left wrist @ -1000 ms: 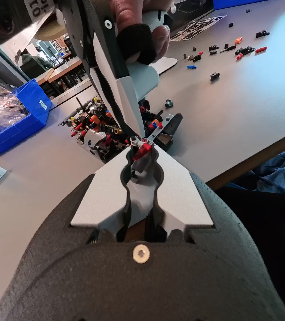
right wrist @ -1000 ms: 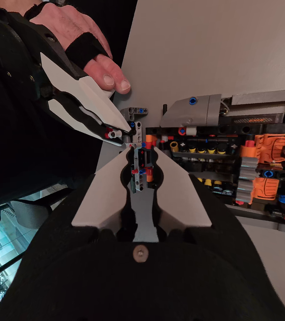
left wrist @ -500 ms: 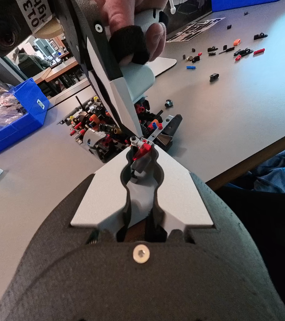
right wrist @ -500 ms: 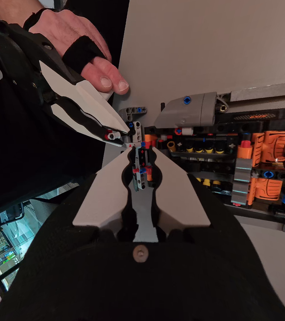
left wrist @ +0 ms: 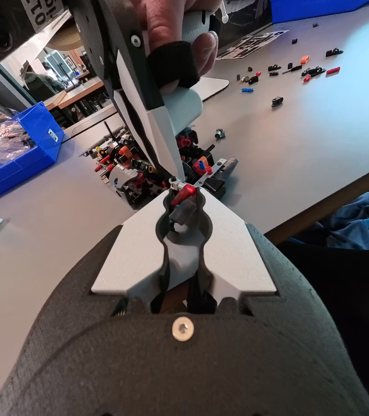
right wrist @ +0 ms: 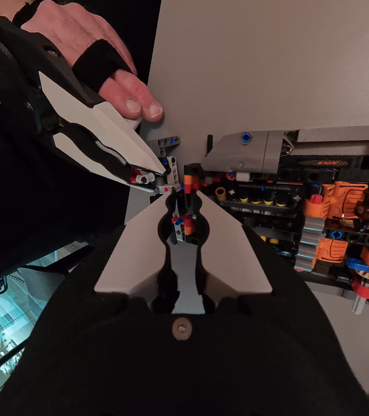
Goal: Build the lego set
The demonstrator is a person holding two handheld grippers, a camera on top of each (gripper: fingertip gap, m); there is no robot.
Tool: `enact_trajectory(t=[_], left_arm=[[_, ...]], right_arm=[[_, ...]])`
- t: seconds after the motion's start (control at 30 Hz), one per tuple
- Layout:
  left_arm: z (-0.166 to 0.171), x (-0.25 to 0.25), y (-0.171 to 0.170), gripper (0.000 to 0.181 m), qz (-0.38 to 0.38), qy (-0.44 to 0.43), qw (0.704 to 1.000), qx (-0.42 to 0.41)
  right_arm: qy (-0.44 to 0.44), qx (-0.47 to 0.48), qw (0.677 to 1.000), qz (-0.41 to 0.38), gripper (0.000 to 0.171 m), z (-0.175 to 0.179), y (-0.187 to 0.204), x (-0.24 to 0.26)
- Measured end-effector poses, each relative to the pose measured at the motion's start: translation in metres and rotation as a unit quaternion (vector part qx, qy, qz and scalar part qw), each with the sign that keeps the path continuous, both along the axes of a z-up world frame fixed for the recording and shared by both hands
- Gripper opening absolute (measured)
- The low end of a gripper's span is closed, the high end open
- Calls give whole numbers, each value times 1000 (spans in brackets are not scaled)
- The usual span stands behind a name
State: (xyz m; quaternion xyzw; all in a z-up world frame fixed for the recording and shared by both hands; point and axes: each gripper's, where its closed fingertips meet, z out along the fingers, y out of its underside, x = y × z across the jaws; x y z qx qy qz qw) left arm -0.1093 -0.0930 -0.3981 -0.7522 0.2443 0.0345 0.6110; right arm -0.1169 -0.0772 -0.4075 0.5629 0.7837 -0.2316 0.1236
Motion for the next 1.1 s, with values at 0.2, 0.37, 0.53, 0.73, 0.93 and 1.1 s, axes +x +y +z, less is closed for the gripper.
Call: enact_trajectory(t=[0.2, 0.37, 0.53, 0.73, 0.93, 1.1], left_arm=[[0, -4, -2, 19, -3, 10, 1000, 7], [-1, -8, -4, 19, -4, 12, 1000, 12], [-2, -8, -5, 19, -9, 17, 1000, 17], [-3, -9, -6, 18, -12, 23, 999, 26], [-3, -9, -6, 18, -14, 28, 999, 30], [-3, -10, -6, 18, -17, 31, 999, 34]], right_arm=[[2, -2, 1000, 6, 12, 0, -2, -2], [13, -5, 1000, 8, 15, 2, -4, -5], [43, 13, 999, 5, 16, 2, -6, -10], [61, 44, 997, -3, 20, 2, -7, -9], [63, 70, 996, 3, 24, -1, -9, -6], [57, 65, 996, 4, 23, -2, -9, -5]])
